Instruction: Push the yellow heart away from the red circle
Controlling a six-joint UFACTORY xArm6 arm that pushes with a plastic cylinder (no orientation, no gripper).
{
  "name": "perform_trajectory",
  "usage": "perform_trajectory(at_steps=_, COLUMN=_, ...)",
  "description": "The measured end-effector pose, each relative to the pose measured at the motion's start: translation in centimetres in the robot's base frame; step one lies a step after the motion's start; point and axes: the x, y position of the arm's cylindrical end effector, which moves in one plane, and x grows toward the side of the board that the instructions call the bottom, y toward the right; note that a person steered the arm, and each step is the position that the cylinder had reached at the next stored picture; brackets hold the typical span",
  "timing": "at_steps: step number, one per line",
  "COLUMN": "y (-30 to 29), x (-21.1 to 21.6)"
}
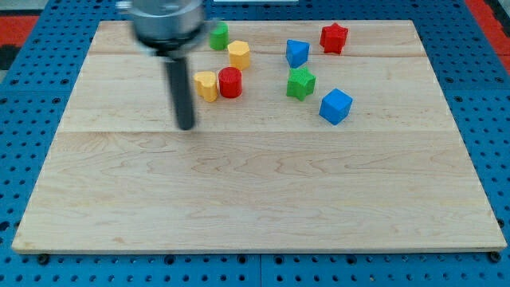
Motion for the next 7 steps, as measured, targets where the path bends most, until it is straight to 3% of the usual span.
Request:
perform_trajectory(at_steps=1, y=-8.7, x=-4.4)
perform_trajectory(at_steps=2, y=-3.8, x=-10.8)
perform_trajectory(at_steps=3, y=2.7, x=-12.6)
perform_trajectory(at_steps=5, y=7.6, x=-7.7)
perform_trajectory(at_steps=7, y=8.1, x=-1.0)
